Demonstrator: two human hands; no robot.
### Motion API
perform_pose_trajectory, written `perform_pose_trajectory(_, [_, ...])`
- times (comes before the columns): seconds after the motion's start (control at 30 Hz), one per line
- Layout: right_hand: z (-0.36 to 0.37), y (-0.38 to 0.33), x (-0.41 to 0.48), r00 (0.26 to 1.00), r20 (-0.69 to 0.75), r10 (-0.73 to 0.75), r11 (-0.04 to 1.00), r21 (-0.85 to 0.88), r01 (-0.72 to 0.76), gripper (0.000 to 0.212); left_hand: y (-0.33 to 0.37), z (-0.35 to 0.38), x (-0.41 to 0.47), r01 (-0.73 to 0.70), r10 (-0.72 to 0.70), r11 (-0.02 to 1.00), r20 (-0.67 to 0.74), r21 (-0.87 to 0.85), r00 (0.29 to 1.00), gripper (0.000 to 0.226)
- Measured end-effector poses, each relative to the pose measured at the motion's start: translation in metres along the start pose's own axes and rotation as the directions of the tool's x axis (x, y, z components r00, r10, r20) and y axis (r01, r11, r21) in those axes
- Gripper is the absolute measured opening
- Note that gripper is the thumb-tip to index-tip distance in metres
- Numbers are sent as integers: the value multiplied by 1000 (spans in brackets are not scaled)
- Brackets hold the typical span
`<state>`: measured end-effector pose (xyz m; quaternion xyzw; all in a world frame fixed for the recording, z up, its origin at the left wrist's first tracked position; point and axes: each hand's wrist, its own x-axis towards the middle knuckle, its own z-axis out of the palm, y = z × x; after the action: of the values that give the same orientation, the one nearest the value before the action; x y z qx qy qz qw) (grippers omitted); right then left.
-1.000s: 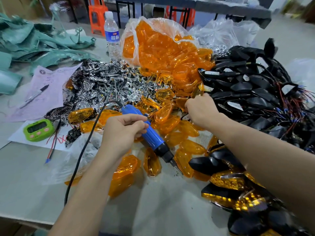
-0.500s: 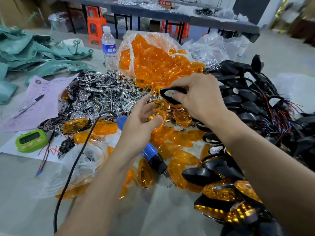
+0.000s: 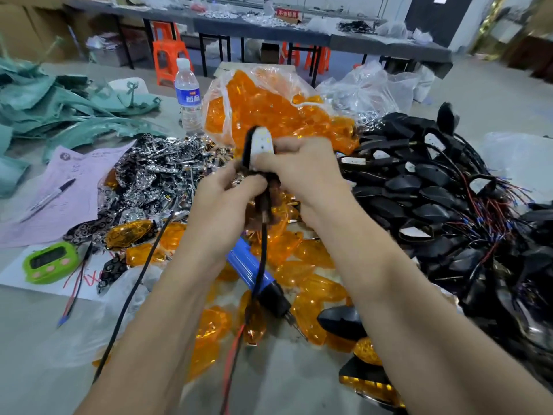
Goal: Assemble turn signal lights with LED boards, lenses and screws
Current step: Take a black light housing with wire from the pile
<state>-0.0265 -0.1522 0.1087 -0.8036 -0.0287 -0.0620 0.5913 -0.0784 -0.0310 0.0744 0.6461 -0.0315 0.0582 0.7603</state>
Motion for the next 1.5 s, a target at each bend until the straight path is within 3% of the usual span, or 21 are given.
perform_pose_trajectory(0.1, [6,36,-15,986,61,156,987,37,-158,19,-17,-16,-5,87,-81,991,-69,104,994,25])
perform_pose_trajectory(0.2, [9,59,-31,966,98,239,969,38,-244,19,-33,-20,-8,113,-109,992,-60,57,992,35])
perform_pose_trajectory(0.27, [10,67,-42,963,127,240,970,16,-243,6,-42,-20,-11,137,-133,987,-49,84,990,33])
perform_pose_trajectory(0.4, [16,70,-63,955,233,185,966,136,-221,18,-56,-24,-16,122,-117,989,-66,86,991,33])
perform_pose_trajectory(0.57, [26,79,-65,994,6,109,991,-80,-108,18,-70,-28,-19,152,-152,987,-13,55,988,29])
perform_pose_trajectory(0.73, [35,78,-64,988,-97,123,985,-113,-134,23,-78,-33,-25,199,-203,979,104,44,974,23])
perform_pose_trajectory(0.8, [40,77,-62,981,-110,161,980,-96,-172,19,-79,-32,-30,213,-214,977,54,29,975,23])
perform_pose_trajectory(0.9, [48,72,-56,986,-36,163,968,-189,-167,11,-84,-34,-31,249,-239,967,-153,48,959,23])
perform_pose_trajectory(1.0, [57,68,-28,992,-82,95,963,-245,-113,34,-87,-44,-26,267,-256,964,-257,5,932,27])
perform_pose_trajectory(1.03, [61,68,-13,995,-85,57,960,-270,-78,33,-86,-48,-25,273,-272,961,-265,-34,925,25])
perform_pose_trajectory(1.1, [74,69,20,1000,12,-19,905,-424,22,15,-85,-56,-22,297,-310,951,-278,-91,909,22])
perform_pose_trajectory(1.13, [83,70,37,994,99,-42,843,-530,88,20,-84,-60,-20,310,-328,945,-282,-108,902,23])
perform_pose_trajectory(1.23, [116,80,72,934,355,-31,518,-794,319,30,-83,-69,-14,349,-370,929,-282,-123,885,20])
perform_pose_trajectory(1.3, [130,86,78,906,423,14,357,-849,390,28,-82,-72,-12,368,-396,918,-285,-148,873,20])
perform_pose_trajectory(1.4, [130,88,75,910,408,-75,354,-842,407,10,-80,-75,-11,376,-418,906,-276,-192,866,22])
perform_pose_trajectory(1.47, [121,84,73,925,332,-186,397,-836,379,27,-79,-75,-10,374,-432,894,-252,-247,866,27])
perform_pose_trajectory(1.5, [114,81,70,937,245,-248,494,-801,340,29,-78,-75,-11,377,-444,883,-236,-278,864,31])
